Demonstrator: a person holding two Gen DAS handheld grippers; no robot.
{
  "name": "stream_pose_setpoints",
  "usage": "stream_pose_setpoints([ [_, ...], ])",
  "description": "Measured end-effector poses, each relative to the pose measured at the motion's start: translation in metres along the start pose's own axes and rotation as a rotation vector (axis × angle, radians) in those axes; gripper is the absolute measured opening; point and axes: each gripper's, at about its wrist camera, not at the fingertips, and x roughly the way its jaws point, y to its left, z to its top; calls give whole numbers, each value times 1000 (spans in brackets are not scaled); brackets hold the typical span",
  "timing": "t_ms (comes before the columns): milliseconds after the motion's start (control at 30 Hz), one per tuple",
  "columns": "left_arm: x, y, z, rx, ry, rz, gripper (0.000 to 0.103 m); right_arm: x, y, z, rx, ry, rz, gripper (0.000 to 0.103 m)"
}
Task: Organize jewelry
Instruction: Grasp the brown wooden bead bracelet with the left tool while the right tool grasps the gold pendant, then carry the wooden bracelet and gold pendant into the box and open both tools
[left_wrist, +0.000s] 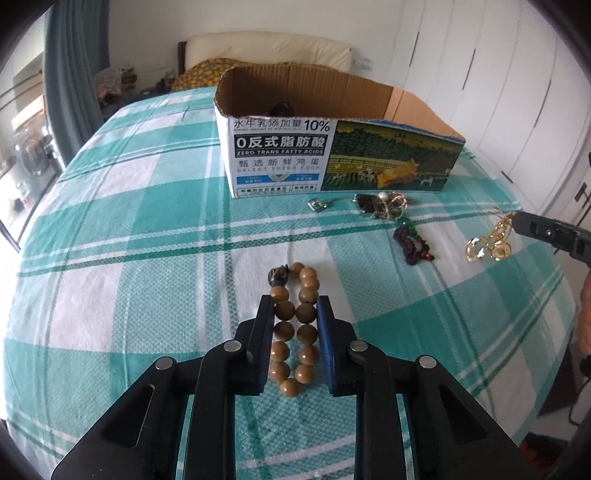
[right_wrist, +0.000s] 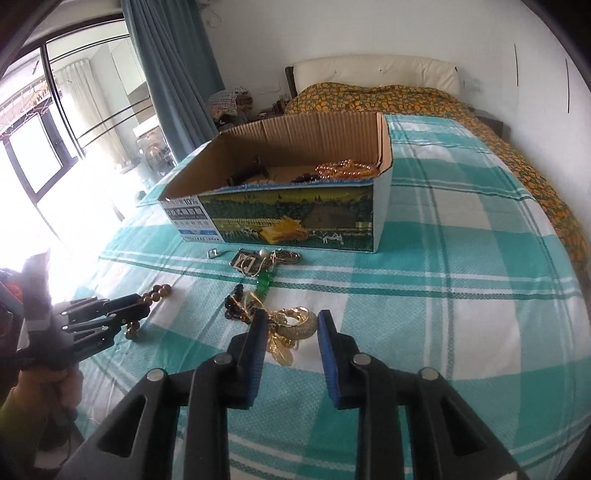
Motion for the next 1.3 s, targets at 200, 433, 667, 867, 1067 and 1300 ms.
stream_pose_setpoints([
  [200, -24, -11, 17, 0, -19, -40, 22, -36, -9, 12, 5, -35, 16, 28],
  [433, -49, -13, 37, -33, -41, -72, 22, -63, -18, 21, 21, -61, 24, 28],
  [667, -65, -11, 55, -40, -81, -85, 22, -65, -18, 28, 21, -72, 19, 28],
  [867, -72, -9, 71, -37, -106, -88, 22, -68, -14, 36, 20, -89, 41, 28],
  [1067, -74, -6, 81, -49, -120, -91, 22, -69, -9, 50, 3, -101, 54, 28],
  [1300, -69, -4, 85, -61, -110, -105, 22, -69, -6, 59, 5, -107, 73, 28],
])
